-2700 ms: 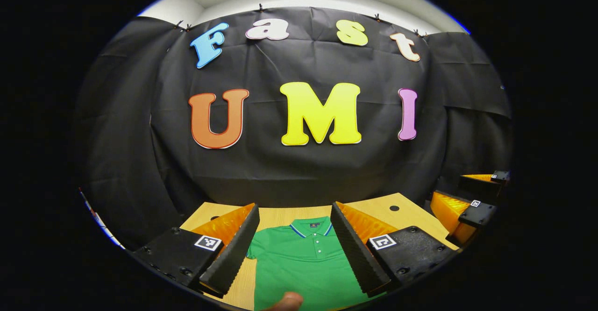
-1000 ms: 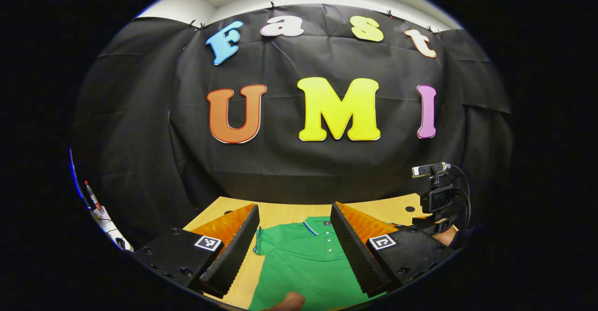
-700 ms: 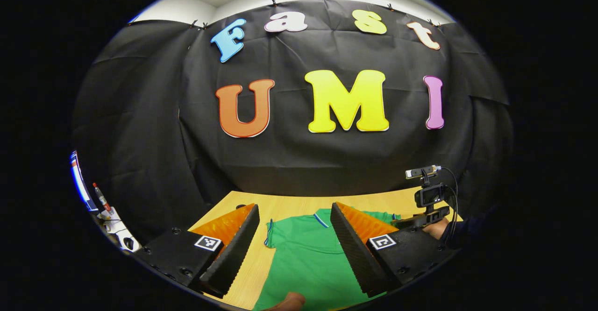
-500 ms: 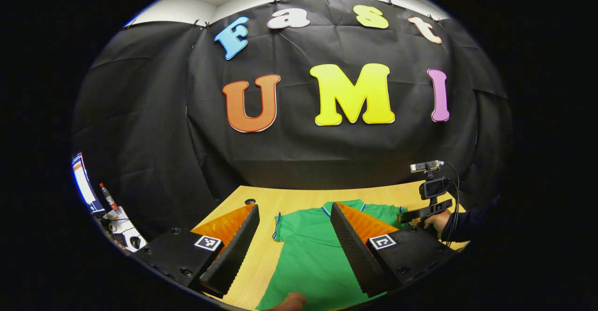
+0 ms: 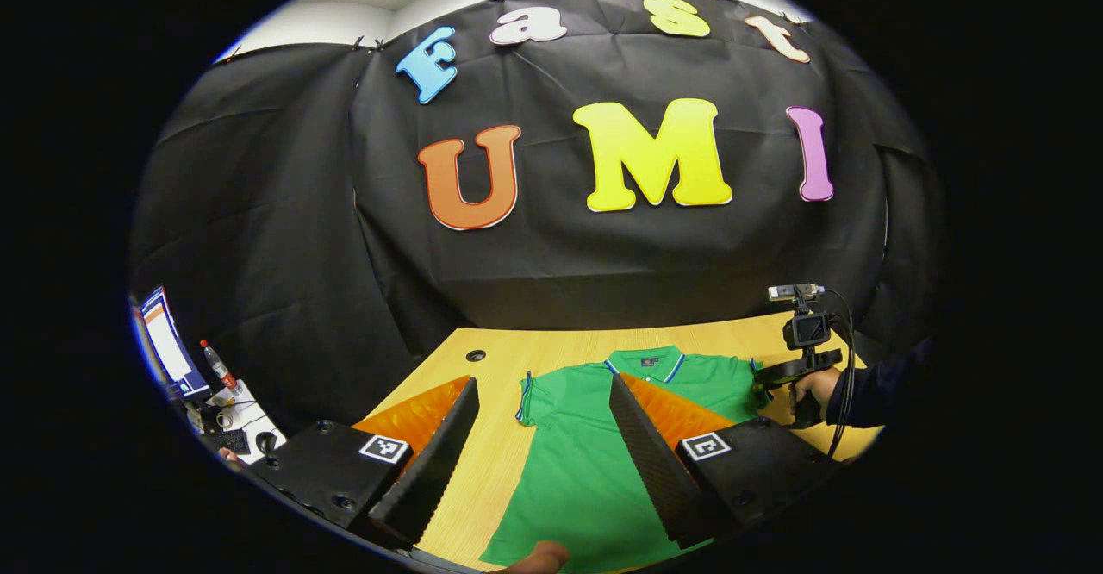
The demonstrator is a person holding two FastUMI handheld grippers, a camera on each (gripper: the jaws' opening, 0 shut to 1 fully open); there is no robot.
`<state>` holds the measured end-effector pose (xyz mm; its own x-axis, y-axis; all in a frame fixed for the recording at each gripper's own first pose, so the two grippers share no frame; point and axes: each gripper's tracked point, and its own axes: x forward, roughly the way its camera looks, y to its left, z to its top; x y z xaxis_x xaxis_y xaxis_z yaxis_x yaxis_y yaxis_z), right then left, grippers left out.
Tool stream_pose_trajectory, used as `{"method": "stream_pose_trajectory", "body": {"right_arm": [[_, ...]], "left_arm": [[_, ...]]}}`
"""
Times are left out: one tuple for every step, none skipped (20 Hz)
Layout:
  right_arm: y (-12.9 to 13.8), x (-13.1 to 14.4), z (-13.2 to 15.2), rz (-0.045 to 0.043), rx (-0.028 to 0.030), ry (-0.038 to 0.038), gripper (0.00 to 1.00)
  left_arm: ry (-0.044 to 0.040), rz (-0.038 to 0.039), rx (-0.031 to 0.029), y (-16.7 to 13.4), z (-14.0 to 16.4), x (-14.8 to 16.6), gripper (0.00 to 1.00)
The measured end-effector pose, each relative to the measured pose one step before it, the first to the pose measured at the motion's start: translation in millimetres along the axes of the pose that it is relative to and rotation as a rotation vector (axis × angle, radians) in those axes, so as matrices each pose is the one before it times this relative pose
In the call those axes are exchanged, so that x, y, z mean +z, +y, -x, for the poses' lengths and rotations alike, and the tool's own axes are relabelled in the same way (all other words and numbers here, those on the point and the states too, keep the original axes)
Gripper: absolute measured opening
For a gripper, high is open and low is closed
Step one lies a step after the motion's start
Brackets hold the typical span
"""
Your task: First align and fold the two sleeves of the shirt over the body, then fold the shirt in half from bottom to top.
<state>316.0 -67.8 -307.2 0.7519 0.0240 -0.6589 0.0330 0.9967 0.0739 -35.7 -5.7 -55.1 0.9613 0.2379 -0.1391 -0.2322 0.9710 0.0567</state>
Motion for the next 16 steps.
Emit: {"method": "stream_pose_trajectory", "body": {"right_arm": [[0.11, 0.51, 0.06, 0.00481, 0.00022, 0.00046, 0.39], [-0.57, 1.37, -0.2, 0.00654, 0.00084, -0.00082, 0.39], [-0.55, -2.42, 2.98, 0.00869, -0.0057, 0.00181, 0.31], [0.58, 0.24, -1.7, 0.02029, -0.0075, 0.00063, 0.23], [0.52, 1.13, 0.03, 0.02514, -0.00559, -0.0033, 0.23], [1.08, -1.05, 0.44, 0.03239, -0.01059, -0.00032, 0.22], [2.15, 1.2, 0.44, 0.03314, -0.00253, -0.00281, 0.2], [3.51, 0.73, -0.9, 0.03057, -0.00033, -0.00444, 0.2], [-0.04, 0.21, 0.28, 0.01794, -0.0076, -0.00025, 0.12], [0.51, 0.7, 0.05, -0.00083, -0.00316, -0.00134, 0.1], [-0.07, 0.63, 0.43, -0.01638, 0.00008, 0.00262, 0.08], [0.35, -0.28, -0.61, -0.02168, 0.00144, 0.00173, 0.1], [-0.22, -0.6, 0.57, -0.01594, 0.00119, 0.00591, 0.1], [-5.37, -0.97, 0.8, -0.00483, -0.01999, 0.00614, 0.1], [-6.14, -0.15, 0.28, 0.00115, -0.01707, -0.00033, 0.1], [0.81, 3.23, 1.91, -0.00851, 0.00351, -0.00738, 0.11]], "left_arm": [[0.00343, 0.01223, -0.00996, -3.01, 0.81, -1.44, 0.98], [0.00605, 0.005, -0.00531, -2.03, 0.73, -1.89, 0.98], [0.00539, -0.00155, 0.00127, 0.52, 1.13, -1.16, 0.99], [0.00152, -0.00075, 0.00466, 2.07, 0.17, -1.4, 0.99], [0.00256, 0.00117, 0.00559, 1.55, -0.51, -0.37, 0.99], [0.00483, 0.00339, 0.00389, 1.0, 0.04, -1.73, 0.99], [0.00587, 0.00409, 0.0045, 1.21, 0.39, -2.06, 0.99], [0.00609, 0.00483, 0.00245, 1.1, 0.67, -3.09, 0.99], [0.00388, 0.00376, 0.00309, 1.19, 0.0, -1.4, 0.99], [0.00501, 0.00299, 0.00211, 1.3, -0.19, -2.1, 0.99], [0.00392, 0.00087, 0.00527, 2.1, 0.67, -0.95, 0.99], [0.00246, -0.00012, 0.00401, 1.53, -1.03, -1.72, 0.99], [0.00057, 0.00052, 0.00236, 1.51, 0.29, 0.15, 0.99], [-0.00027, -0.00074, 0.00358, 1.8, -0.03, 0.33, 0.99], [0.00023, -0.00085, -0.00002, 0.49, 0.31, -0.41, 0.99], [-0.00053, 0.0006, 0.00302, 2.14, 0.44, -1.02, 0.99]]}}
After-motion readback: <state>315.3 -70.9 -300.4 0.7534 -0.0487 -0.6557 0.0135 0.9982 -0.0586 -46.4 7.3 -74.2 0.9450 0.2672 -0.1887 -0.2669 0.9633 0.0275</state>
